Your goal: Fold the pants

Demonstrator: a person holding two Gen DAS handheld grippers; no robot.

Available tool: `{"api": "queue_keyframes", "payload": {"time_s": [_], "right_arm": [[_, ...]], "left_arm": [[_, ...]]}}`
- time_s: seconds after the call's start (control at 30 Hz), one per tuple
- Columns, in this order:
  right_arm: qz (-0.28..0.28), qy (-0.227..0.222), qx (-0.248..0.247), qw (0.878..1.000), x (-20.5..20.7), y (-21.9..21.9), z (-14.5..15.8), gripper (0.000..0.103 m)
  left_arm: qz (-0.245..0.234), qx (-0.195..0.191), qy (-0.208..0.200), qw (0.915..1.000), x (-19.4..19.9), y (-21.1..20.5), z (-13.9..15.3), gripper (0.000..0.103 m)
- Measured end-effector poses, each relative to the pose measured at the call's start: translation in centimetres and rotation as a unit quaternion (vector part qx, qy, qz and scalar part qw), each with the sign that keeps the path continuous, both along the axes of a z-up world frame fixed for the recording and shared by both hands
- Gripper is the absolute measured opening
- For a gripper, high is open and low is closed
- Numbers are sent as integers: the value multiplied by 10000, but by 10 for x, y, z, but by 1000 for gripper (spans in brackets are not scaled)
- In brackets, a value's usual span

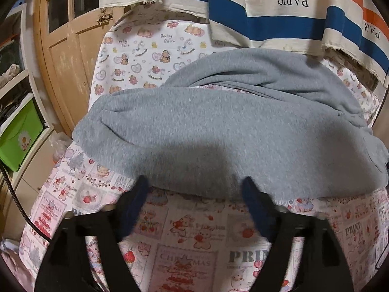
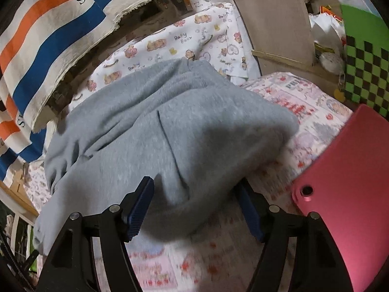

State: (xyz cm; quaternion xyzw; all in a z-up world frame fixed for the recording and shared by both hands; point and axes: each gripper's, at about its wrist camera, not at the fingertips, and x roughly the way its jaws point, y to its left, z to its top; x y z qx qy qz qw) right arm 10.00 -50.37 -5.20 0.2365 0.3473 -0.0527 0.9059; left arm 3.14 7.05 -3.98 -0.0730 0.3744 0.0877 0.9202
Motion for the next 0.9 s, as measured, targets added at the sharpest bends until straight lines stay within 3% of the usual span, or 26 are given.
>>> {"api": "queue_keyframes", "payload": {"time_s": [0.1, 0.2, 0.27, 0.33, 0.47, 0.53, 0.67, 0.7, 0.73, 0.83, 0.9], "right_arm": [[-149, 8, -131, 9998, 6, 2, 1, 66], [-207, 0, -272, 9994, 6, 4, 2, 51], [-317, -49, -289, 9991, 4, 1, 4, 27], [-503, 15, -254, 9984, 3, -6, 2, 14], [-435, -12, -123, 9990, 2, -11, -1, 14], [-410, 6, -184, 9990, 4, -9, 0, 14], [-372, 29, -75, 9993, 8, -13, -1, 14], [-364, 34, -19, 9993, 9, -14, -1, 14], [-358, 35, 16, 9994, 10, -16, -1, 14], [-424, 6, -30, 9991, 9, -16, 1, 7], [-473, -163, -259, 9984, 4, -11, 10, 5]], "left_arm": [[85, -313, 134, 9994, 3, 11, -6, 85], [201, -906, 306, 9952, 6, 28, -15, 85], [236, -1303, 305, 9907, 9, 39, -19, 84], [321, -1579, 282, 9865, 13, 47, -18, 84], [558, -2209, 121, 9736, 27, 61, -17, 83], [699, -2380, 40, 9687, 35, 66, -17, 77], [1093, -2272, -50, 9677, 47, 71, -14, 61], [1228, -2141, -25, 9691, 45, 74, -16, 44], [1377, -1990, 50, 9703, 47, 76, -17, 18], [1364, -1875, 42, 9727, 47, 75, -16, 12], [1270, -1514, -148, 9802, 41, 67, -6, 11]]}}
